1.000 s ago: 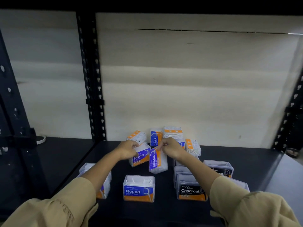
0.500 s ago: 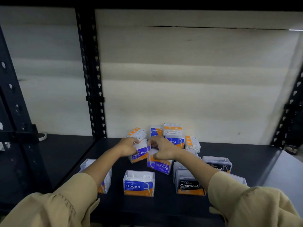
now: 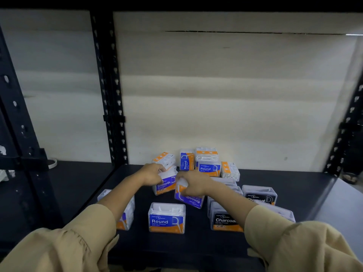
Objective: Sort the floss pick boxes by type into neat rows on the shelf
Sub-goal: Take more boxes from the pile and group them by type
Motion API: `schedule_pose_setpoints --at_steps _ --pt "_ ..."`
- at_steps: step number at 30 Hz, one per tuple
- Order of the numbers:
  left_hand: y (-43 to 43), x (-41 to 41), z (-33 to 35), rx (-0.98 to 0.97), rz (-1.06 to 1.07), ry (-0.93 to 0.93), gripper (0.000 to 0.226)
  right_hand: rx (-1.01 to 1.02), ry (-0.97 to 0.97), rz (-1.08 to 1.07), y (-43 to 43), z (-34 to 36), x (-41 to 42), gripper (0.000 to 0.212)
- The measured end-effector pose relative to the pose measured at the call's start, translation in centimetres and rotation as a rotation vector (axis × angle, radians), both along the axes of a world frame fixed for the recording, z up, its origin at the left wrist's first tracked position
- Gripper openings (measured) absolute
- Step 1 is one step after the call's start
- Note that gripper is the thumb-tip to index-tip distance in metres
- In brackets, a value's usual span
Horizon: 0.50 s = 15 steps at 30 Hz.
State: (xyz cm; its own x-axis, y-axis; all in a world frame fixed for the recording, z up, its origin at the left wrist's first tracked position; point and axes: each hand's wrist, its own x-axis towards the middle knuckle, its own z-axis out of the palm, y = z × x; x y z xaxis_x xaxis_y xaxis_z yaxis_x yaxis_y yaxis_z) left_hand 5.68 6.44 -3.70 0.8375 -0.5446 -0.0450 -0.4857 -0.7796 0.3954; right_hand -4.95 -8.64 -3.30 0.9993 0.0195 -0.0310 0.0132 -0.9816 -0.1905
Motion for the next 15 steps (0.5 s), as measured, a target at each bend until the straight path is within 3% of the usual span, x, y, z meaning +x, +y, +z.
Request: schedule_pose_setpoints --at_steps 4,8,10,11,13,15 --pt "1.1 0.6 0.8 0.065 -0.03 -0.022 0.049 0.275 -0.192 -0.116 -0.1 1.4 -0.1 0.027" --pt "2.7 1.1 1.2 0.105 -0.033 -0.031 0.046 0.304 -0.166 -0.151 -0.6 1.1 -0.4 0.034" --pt "3.4 1.3 1.2 0.103 -0.028 -0.015 0.046 0.327 -0.133 -0.167 -0.8 0.8 -0.6 0.027" --pt "3.8 1.4 1.3 0.109 -0.026 -0.011 0.046 0.331 -0.119 -0.164 -0.8 0.8 -0.7 0.029" --pt "4.2 1.5 1.5 0.129 -0.025 -0.008 0.047 0.267 -0.059 -0.15 -1.0 1.1 -1.1 0.06" --pt "4.5 1.4 1.8 0.142 -0.03 -0.007 0.048 0.128 0.012 -0.122 -1.2 1.3 -1.3 0.073"
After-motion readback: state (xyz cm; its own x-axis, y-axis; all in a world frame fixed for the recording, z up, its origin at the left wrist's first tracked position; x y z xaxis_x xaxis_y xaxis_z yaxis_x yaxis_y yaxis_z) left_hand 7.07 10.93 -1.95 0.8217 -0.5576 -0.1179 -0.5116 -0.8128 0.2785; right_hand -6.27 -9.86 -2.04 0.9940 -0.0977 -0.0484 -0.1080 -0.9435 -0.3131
